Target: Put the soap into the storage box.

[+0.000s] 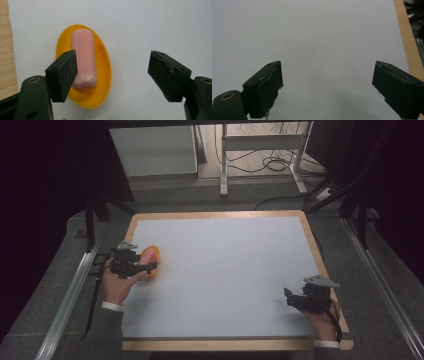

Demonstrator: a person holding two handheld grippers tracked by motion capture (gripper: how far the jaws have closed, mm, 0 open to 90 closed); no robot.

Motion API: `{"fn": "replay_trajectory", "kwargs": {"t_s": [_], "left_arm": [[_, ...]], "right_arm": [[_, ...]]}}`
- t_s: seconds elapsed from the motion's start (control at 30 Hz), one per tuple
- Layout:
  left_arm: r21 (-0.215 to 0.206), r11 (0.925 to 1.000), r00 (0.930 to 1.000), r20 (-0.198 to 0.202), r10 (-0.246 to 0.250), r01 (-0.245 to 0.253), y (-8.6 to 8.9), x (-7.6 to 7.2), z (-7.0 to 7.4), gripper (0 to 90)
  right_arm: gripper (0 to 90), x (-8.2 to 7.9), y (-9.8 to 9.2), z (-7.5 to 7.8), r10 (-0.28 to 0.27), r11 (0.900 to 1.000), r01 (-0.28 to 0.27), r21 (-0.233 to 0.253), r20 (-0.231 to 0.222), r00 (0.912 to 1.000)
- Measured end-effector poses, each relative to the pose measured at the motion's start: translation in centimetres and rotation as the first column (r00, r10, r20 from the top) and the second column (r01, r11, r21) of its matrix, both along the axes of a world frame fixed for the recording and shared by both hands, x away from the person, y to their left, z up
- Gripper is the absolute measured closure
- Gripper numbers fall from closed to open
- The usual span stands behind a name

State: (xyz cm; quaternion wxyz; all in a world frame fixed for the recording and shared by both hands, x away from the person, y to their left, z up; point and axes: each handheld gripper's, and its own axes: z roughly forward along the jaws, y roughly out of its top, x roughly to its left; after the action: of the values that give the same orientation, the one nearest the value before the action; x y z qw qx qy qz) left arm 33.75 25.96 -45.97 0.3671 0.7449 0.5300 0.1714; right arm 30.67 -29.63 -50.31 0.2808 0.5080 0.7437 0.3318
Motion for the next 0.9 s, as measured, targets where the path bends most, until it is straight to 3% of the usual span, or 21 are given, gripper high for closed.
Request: {"fn": "replay_trajectory", "kwargs": {"t_s": [0.2,0.43,0.9], "left_arm": [[-0.037,0.9978,0.998,0.031,-0.054,0.055,-0.3,-2.5,-0.2,24.5],[-0.049,0.9935,0.9943,0.033,-0.102,0.103,-0.8,-4.8,-1.8,25.4],[-0.078,0.9897,0.9926,-0.009,-0.121,0.12,-0.6,-6.0,-4.4,28.4]], "right_arm": [[9.2,0.0,0.1,0.0,0.001,1.0,-0.001,-0.001,-0.002,1.0],[9.2,-0.1,0.0,0.0,-0.003,1.0,0.003,-0.001,0.0,1.0],[9.3,-0.1,0.2,0.0,0.002,1.0,-0.002,-0.004,0.001,1.0]]}}
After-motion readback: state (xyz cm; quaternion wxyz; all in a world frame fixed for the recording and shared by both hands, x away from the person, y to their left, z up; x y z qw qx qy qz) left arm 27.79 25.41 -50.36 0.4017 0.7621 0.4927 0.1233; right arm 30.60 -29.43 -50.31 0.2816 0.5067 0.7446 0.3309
